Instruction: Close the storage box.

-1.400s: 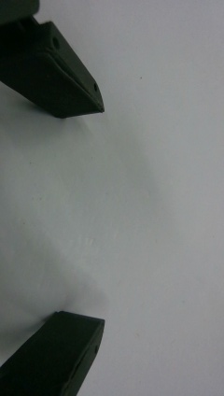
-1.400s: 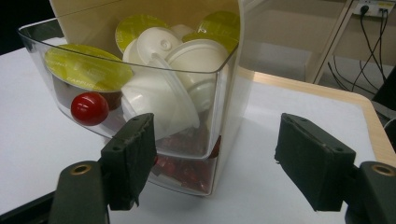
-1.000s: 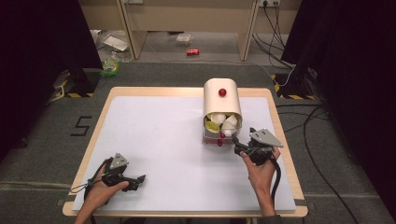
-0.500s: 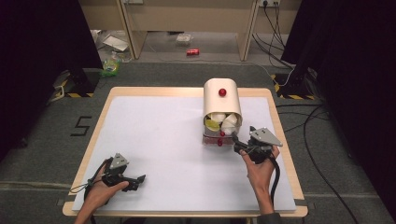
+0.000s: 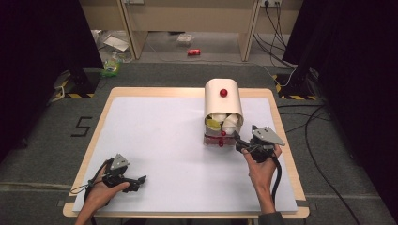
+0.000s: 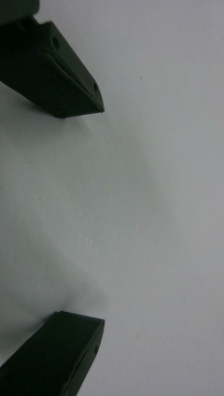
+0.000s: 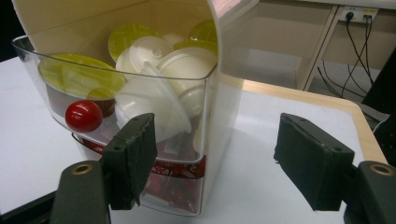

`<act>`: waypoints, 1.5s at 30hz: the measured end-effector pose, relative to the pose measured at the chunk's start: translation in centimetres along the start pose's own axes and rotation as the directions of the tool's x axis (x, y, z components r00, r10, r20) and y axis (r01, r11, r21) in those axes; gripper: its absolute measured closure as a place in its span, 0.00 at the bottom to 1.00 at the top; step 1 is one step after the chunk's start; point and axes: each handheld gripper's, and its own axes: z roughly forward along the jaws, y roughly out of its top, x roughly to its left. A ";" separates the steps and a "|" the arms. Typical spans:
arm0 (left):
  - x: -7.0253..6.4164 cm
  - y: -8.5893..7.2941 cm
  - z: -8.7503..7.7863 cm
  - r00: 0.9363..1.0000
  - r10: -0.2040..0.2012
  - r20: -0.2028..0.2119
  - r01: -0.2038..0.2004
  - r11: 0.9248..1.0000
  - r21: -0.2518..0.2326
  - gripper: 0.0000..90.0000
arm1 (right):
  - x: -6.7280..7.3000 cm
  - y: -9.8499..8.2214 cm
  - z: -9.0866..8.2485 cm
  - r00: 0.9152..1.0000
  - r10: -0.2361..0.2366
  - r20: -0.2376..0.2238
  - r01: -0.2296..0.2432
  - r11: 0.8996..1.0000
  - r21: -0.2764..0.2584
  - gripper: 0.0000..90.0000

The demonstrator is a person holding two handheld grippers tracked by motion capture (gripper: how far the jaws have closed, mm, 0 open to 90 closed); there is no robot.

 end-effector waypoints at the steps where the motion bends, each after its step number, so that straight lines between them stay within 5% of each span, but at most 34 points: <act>1: 0.0 0.0 0.0 1.000 0.000 0.000 0.000 1.000 0.000 0.00 | 0.0 0.0 0.0 1.000 -0.001 -0.001 0.001 1.000 0.001 0.33; 20: 0.0 0.0 0.0 1.000 0.000 0.000 0.000 1.000 0.000 0.00 | -0.3 0.7 -0.2 1.000 0.019 0.014 -0.018 0.999 -0.050 0.32; 45: 0.0 0.0 0.0 1.000 0.000 0.000 0.000 1.000 0.000 0.00 | 0.5 -0.4 1.5 1.000 -0.015 0.012 0.014 0.999 0.040 0.24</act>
